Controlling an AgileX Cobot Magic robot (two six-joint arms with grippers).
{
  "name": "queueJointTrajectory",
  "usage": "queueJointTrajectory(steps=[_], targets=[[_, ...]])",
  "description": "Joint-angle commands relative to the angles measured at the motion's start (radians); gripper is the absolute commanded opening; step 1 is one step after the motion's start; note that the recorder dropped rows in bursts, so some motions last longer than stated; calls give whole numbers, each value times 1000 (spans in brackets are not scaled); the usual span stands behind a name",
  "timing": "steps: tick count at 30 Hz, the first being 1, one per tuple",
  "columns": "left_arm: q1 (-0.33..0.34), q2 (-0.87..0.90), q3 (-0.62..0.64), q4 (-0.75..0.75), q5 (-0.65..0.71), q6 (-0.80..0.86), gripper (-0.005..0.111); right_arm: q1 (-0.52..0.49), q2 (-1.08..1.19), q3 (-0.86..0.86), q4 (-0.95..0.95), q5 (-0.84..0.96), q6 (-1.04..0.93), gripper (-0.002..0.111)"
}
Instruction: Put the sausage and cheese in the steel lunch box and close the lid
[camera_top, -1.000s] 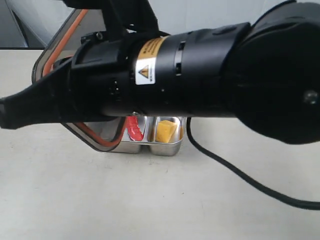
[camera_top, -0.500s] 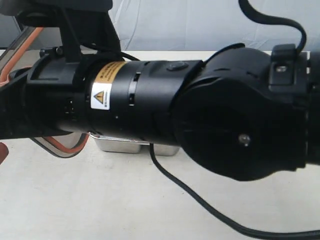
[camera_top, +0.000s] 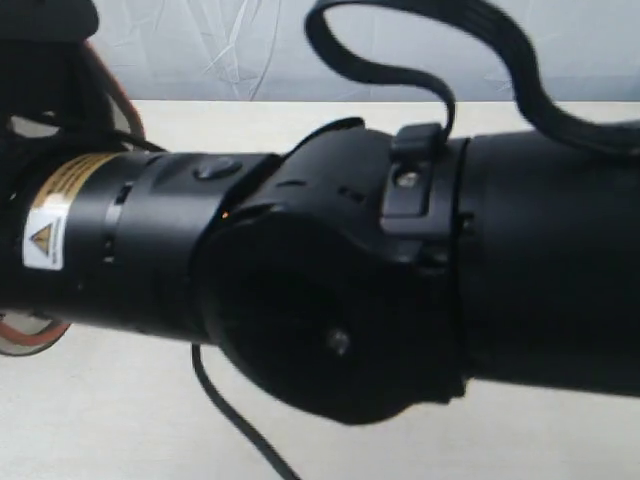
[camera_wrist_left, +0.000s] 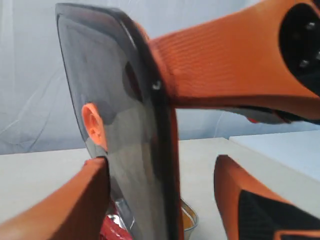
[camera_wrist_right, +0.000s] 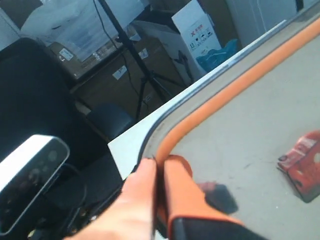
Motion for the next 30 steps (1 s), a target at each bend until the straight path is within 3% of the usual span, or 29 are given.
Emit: queueJointTrajectory(steps=[1,2,3,4,8,12,21,25,30], targets=[[2,-4,-6,-25,-38,44,38,59,6,-17,-6,-12,-5,-1],[2,-4,-7,-38,-51,69,16,66,6,-17,-23,-8,-5,-1],[2,-4,-12,-40,-54,93,3,66,3,-17,-37,-3,-5,-1],[2,-4,-18,-36,-56,116,1,66,1,-17,-41,14,-5,-1],[2,-4,-65,-33,-95,179,0,40,-22,-17,-60,118,-13,-1],[2,-4,-137,100,-136,220,0,-15,-68,-17,-60,257,-13,3],[2,-4,-216,410,-166,220,0,-100,-119,-17,-70,513,-13,54],[0,-4,-255,657,-82,220,0,-165,-152,-17,-115,603,-11,55],[-5,-4,-307,860,29,216,0,-369,-188,-17,-95,692,-11,55]])
